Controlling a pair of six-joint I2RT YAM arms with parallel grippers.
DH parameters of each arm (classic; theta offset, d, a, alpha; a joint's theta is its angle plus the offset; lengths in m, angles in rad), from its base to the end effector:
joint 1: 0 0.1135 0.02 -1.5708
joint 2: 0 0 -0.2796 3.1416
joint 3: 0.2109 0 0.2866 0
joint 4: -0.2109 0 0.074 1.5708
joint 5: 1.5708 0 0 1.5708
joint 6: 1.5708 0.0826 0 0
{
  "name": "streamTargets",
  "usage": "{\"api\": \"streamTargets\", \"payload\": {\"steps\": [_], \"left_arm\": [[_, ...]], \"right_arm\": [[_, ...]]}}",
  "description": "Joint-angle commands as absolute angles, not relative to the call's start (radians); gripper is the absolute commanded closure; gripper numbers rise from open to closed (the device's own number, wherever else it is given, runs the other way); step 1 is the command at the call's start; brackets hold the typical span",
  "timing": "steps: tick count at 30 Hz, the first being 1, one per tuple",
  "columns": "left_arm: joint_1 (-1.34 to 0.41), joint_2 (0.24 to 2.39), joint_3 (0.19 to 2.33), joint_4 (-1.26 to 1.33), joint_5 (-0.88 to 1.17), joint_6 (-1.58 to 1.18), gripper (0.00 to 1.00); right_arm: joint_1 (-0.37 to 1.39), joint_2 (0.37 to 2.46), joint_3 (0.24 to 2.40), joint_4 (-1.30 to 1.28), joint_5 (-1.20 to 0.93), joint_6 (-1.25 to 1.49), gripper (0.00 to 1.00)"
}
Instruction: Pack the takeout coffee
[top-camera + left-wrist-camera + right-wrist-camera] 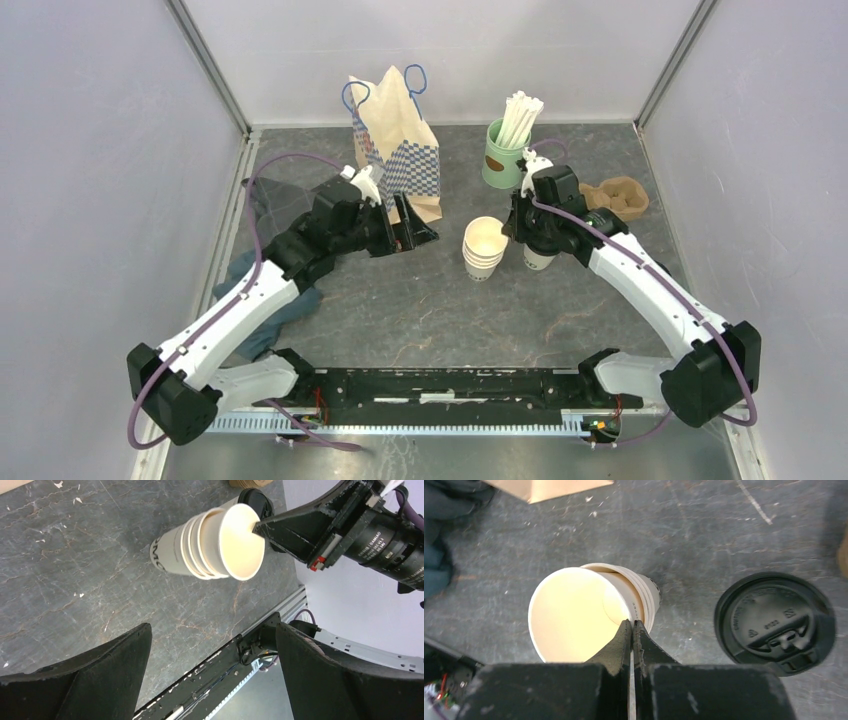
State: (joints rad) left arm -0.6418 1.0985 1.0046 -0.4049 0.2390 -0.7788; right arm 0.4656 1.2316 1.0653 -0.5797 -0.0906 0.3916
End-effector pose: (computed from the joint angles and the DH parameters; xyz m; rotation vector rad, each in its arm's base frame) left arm 0.2389 -0.2030 0.3222 0.0061 2.2520 -1.0745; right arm 0.2898 0.1540 0.2839 -0.1349 2.3708 0.5296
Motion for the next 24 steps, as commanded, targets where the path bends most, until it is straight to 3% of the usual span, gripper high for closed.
{"api": "streamTargets", "payload": {"steps": [1,15,24], "left_arm": [[-0.644,1.069,1.084,-0.503,0.208,-0.722,0.00],[-0.644,1.114,1.270,-0.668,0.164,-0.622,0.00],[-0.644,1.147,1.336,-0.697,0.165,-0.586,0.00]], "right_arm": [[0.460,1.231,1.076,-0.491,0.100,0.405,1.00],[0.215,1.376,1.153,-0.394,0.082,0.381,1.00],[0.186,1.409,1.213,-0.399,0.087,0.347,1.00]]}}
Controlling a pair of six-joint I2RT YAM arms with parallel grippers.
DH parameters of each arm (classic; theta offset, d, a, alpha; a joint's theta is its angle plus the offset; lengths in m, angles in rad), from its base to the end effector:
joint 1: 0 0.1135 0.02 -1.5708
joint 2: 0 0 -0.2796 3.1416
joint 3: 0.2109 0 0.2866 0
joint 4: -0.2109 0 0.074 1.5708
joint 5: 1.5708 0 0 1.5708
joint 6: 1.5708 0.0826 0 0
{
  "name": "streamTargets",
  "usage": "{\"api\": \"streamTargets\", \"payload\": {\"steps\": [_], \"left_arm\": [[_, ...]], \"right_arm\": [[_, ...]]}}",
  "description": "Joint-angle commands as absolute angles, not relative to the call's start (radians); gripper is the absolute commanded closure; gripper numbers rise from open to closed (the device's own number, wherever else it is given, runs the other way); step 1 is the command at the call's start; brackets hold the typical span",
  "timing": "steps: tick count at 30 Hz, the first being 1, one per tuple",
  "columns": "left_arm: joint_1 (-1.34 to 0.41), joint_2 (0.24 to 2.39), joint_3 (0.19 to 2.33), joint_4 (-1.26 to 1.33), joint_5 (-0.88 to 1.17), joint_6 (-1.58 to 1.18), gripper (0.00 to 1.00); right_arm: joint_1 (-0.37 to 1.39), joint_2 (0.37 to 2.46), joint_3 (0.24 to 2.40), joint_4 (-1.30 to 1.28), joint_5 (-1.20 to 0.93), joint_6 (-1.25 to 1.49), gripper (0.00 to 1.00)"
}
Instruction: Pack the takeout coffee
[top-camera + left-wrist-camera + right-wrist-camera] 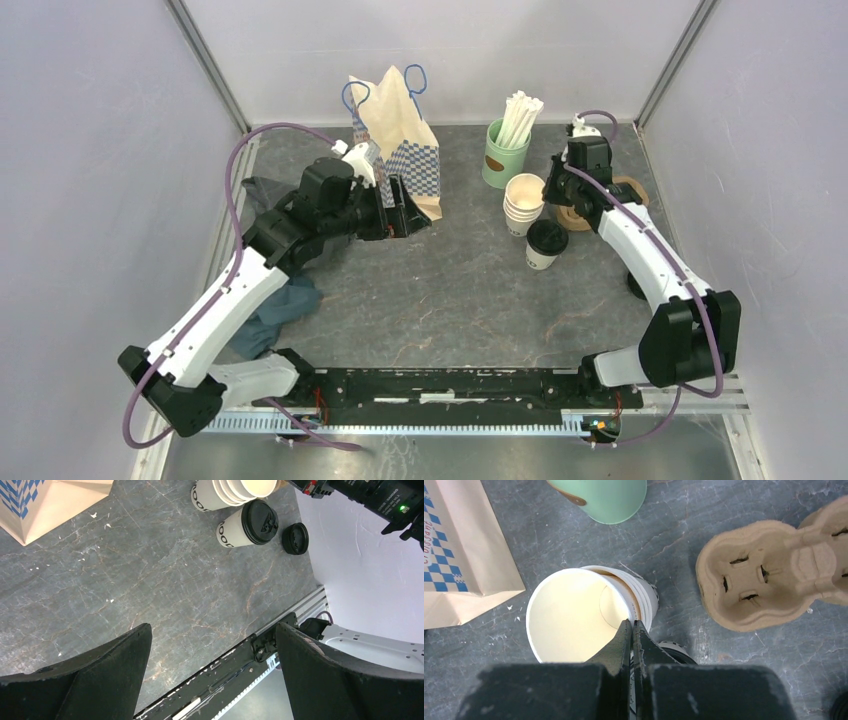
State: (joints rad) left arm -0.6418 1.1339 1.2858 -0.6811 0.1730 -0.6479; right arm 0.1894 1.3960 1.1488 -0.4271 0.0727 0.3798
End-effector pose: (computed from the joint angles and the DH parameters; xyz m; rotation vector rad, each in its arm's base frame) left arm 0.2348 -0.1932 0.3901 0.1045 2.2376 -0.9264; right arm 0.3743 0.0656 0.2808 0.2533 2.2384 0.2255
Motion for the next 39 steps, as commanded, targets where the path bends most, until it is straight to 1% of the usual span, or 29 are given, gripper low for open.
{"api": "streamTargets", "payload": {"steps": [1,7,14,16,18,20,21,23,26,29,33,39], "left_arm": [[-0.644,1.150,1.339,-0.697,0.168,-0.586,0.00],[-0.644,1.150,1.332,-0.692,0.181,-0.590,0.00],[-0.644,1.127,1.312,-0.681,0.185,-0.604,0.00],[-0.644,1.120,1.314,-0.681,0.182,-0.606,0.00],[-0.645,1.111,1.316,-0.681,0.173,-0.610,0.00],[-0.644,1.102,1.317,-0.681,0.164,-0.612,0.00],[-0.645,1.098,1.317,-0.681,0.156,-0.611,0.00],[-0.644,1.093,1.317,-0.678,0.147,-0.606,0.00],[-0.644,1.099,1.323,-0.677,0.142,-0.598,0.00],[-0.645,1.111,1.334,-0.671,0.153,-0.597,0.00],[-0.644,1.133,1.335,-0.649,0.188,-0.600,0.00],[-0.644,1.167,1.364,-0.648,0.210,-0.575,0.00]], "right_arm": [[0.185,1.411,1.221,-0.399,0.079,0.345,1.00],[0.183,1.420,1.329,-0.478,0.074,0.329,1.00],[0.179,1.357,1.424,-0.606,0.066,0.318,1.00],[0.178,1.329,1.464,-0.639,0.047,0.291,1.00],[0.187,1.303,1.509,-0.667,-0.022,0.227,1.00],[0.229,1.306,1.541,-0.741,-0.074,0.165,1.00],[0.270,1.302,1.528,-0.761,-0.082,0.138,1.00],[0.381,1.266,1.436,-0.758,-0.084,0.094,1.00],[0.475,1.195,1.226,-0.689,-0.204,0.101,1.00],[0.589,1.129,1.071,-0.624,-0.191,0.117,1.00],[0.637,1.060,0.926,-0.561,-0.177,0.135,1.00],[0.681,1.031,0.804,-0.503,-0.151,0.147,1.00]]}}
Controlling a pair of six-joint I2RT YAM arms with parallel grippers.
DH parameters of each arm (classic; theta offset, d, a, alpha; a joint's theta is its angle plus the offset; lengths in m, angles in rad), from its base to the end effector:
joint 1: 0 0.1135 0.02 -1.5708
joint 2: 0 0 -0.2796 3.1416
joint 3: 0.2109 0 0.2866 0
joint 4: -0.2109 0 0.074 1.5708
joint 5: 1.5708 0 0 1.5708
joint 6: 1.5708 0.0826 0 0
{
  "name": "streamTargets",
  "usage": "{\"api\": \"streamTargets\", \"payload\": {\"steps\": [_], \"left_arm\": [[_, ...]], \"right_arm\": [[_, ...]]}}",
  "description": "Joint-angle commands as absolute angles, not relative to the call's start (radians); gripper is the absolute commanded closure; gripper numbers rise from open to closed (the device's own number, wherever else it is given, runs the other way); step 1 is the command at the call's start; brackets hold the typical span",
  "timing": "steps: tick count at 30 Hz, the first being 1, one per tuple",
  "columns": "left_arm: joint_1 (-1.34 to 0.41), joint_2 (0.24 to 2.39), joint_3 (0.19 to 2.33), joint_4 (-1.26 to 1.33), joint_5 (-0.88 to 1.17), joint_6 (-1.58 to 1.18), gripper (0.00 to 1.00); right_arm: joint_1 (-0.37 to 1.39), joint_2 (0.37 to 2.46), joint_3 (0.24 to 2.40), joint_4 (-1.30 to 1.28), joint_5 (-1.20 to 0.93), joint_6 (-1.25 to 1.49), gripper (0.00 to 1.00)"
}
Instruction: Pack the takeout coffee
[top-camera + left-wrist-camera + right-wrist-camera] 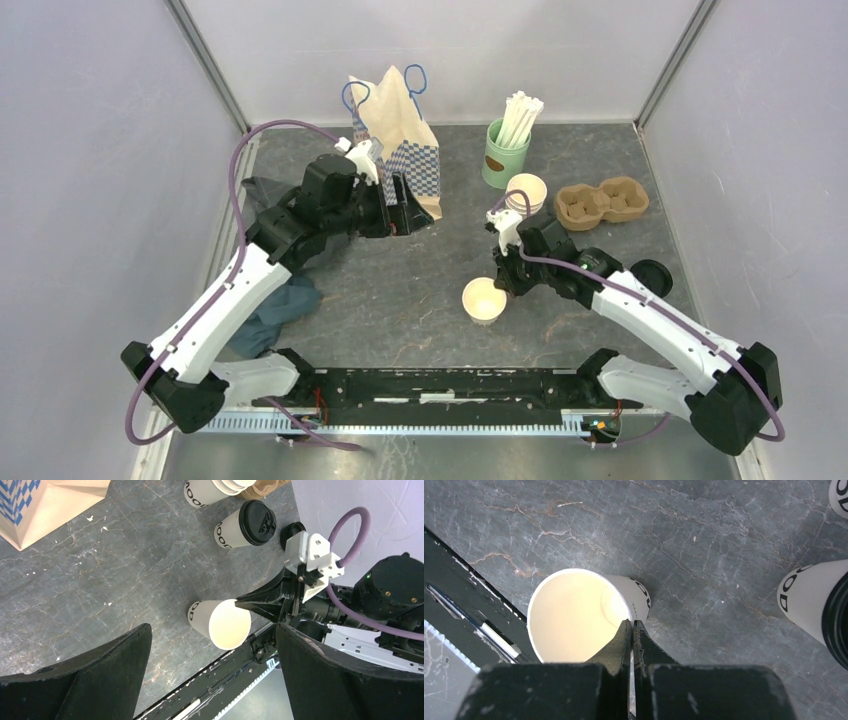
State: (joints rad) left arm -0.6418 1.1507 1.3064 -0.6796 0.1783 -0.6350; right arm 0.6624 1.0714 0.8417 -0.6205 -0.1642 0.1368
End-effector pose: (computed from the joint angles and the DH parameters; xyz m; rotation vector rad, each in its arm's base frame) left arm 0.2379 -0.1961 0.3938 0.1227 2.2300 -0.9272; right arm 0.2087 0.1799 0.2367 -0.7194 2.3781 0.5522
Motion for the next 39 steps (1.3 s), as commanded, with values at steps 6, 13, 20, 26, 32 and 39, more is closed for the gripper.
{"api": "streamTargets", "payload": {"steps": [6,13,20,26,32,39], "left_arm": [[-0.643,1.200,1.416,-0.684,0.230,-0.526,0.00],[-0.643,1.231,1.497,-0.738,0.244,-0.472,0.00],[-0.644,1.246,1.560,-0.791,0.246,-0.380,0.00],[-0.719,1.233,1.568,-0.839,0.114,-0.285,0.00],[-0.838,1.229,1.578,-0.870,-0.084,-0.176,0.00],[-0.822,1.220,1.536,-0.871,-0.113,-0.160,0.00]], "right_arm": [[0.685,1.021,0.747,-0.459,-0.123,0.187,0.81],[0.674,0.984,1.012,-0.710,0.185,0.262,0.30],[0.180,0.964,1.047,-0.872,0.272,0.247,0.28],[-0.240,1.092,1.045,-0.813,0.182,0.224,0.33],[-0.356,1.333,1.053,-0.734,0.123,0.178,0.41],[-0.391,1.449,1.002,-0.712,0.094,0.133,0.55]]}}
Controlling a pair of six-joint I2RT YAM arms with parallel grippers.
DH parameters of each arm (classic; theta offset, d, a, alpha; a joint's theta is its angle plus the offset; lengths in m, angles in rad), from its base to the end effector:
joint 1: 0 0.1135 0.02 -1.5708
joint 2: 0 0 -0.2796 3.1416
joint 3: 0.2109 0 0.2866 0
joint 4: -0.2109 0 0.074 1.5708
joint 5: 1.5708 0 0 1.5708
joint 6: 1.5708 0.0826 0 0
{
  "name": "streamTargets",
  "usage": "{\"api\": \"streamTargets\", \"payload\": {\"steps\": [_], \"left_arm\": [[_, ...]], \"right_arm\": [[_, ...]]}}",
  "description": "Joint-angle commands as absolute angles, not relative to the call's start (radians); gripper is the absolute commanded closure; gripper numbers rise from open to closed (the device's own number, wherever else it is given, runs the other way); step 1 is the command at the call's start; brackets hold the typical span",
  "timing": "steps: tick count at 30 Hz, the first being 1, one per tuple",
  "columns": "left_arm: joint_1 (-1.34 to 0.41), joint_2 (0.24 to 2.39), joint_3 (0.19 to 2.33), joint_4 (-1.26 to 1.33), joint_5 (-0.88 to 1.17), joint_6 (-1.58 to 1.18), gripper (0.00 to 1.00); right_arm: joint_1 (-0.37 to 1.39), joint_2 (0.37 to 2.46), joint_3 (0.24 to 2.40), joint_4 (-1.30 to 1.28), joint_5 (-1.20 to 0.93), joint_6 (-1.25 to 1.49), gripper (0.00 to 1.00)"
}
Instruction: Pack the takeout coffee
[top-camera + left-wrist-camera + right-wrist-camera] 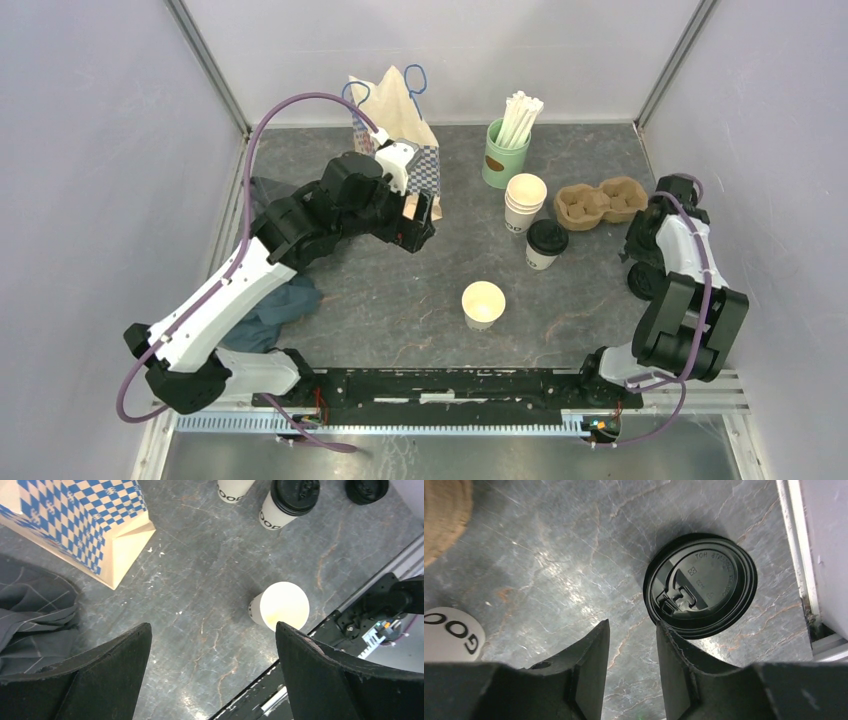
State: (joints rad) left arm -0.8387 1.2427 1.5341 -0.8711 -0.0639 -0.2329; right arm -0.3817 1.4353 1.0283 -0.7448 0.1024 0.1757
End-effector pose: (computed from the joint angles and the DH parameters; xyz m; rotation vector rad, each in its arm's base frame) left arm 0.2125 -0.2285 0.4305 0.6202 2.1120 -0.5469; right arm 0.3002 -0.1296 0.1920 0.7792 2.6151 -0.1987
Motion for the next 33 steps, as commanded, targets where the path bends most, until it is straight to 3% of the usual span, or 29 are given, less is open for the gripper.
{"api": "streamTargets", "payload": {"steps": [1,12,33], "left_arm": [[-0.818,1.222,1.533,-0.871,-0.111,-0.160,0.00],[-0.811,1.254,1.547,-0.862,-0.079,-0.169,0.00],[-0.818,1.261,1.550,-0.861,-0.078,-0.163,0.00]], "right_arm": [[-0.393,1.448,0.989,-0.707,0.105,0.127,0.56],[-0.410,1.449,0.923,-0.661,0.141,0.090,0.68],[-0.426,1.521,1.000,-0.643,0.114,0.080,0.88]]}}
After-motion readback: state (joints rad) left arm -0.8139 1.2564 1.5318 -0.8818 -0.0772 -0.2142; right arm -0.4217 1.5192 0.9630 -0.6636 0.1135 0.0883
